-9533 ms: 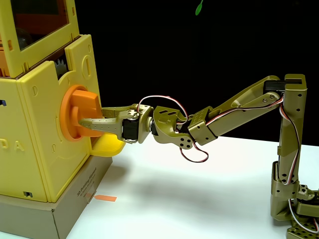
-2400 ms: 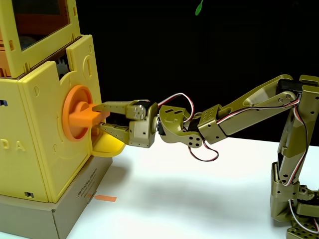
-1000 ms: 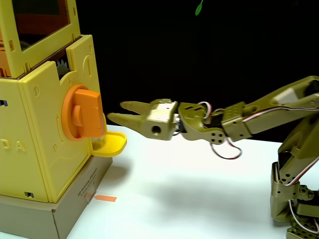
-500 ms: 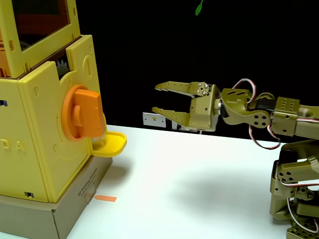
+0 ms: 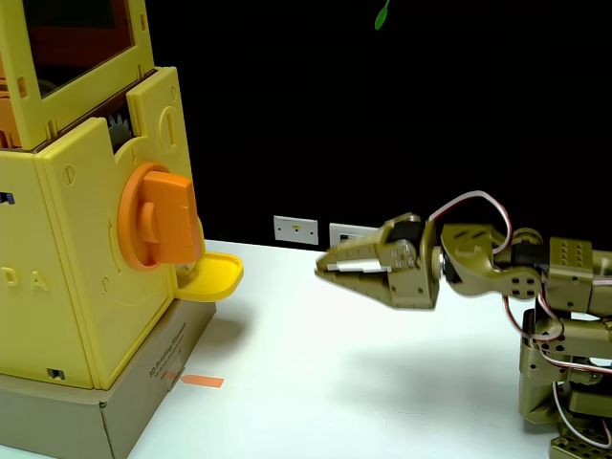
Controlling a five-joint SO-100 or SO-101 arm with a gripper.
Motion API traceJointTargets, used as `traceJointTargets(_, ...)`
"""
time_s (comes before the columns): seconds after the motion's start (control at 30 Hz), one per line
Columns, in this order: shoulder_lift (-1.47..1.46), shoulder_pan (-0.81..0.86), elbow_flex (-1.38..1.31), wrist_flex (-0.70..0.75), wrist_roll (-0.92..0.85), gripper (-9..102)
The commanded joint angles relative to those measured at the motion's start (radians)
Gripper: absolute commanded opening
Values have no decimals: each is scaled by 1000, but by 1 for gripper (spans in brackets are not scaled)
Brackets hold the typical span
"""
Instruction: Turn the button of vending machine.
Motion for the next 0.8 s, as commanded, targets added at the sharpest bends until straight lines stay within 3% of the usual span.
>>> traceJointTargets(0.0, 86, -11, 87, 8, -21, -1)
traceJointTargets(0.17, 176, -17, 206, 40, -29, -1)
traceJointTargets(0.47, 365, 0, 213, 492, -66, 0)
traceJointTargets(0.77, 367, -21, 161, 729, 34, 0)
